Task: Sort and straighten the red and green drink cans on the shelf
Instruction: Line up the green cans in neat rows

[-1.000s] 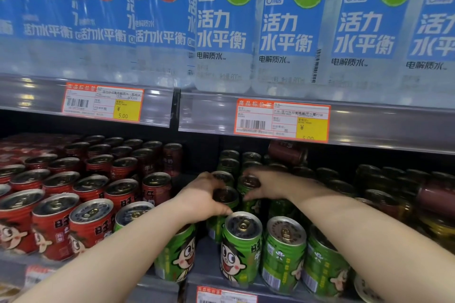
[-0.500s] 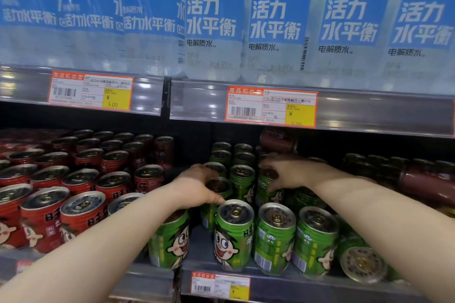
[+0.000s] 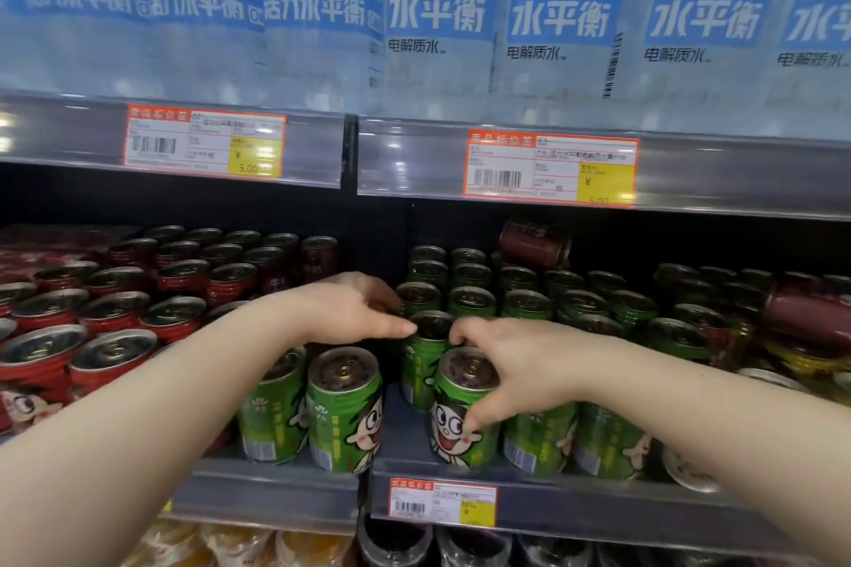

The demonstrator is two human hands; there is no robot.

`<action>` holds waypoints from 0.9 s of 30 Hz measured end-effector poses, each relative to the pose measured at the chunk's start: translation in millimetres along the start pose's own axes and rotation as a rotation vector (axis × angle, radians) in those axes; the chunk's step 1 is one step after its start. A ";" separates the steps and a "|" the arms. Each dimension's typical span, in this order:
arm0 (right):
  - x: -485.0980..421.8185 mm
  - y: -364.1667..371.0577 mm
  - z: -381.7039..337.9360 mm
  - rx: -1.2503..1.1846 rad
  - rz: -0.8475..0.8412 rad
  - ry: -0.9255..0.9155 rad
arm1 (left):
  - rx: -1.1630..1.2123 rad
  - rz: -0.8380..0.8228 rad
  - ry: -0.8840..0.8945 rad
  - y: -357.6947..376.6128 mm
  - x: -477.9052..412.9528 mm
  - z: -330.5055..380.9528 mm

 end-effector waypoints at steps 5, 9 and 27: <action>-10.2 -7.3 0.2 0.032 -0.092 0.057 | -0.099 -0.096 0.036 1.5 25.8 -13.5; -40.4 -37.3 5.9 -0.066 0.119 0.134 | -0.121 -0.176 0.057 11.1 33.2 -14.5; -33.8 -26.7 51.9 0.018 -0.031 0.391 | 0.023 -0.018 0.164 30.0 8.2 17.6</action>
Point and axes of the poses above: each hand's wrist, its own x-axis away from the middle knuckle, its own y-axis out of the palm, z = x × y, the point moved 7 cm from there along -x, towards the middle knuckle, and after that the axes turned 2 degrees about z, right-handed, at the moved point
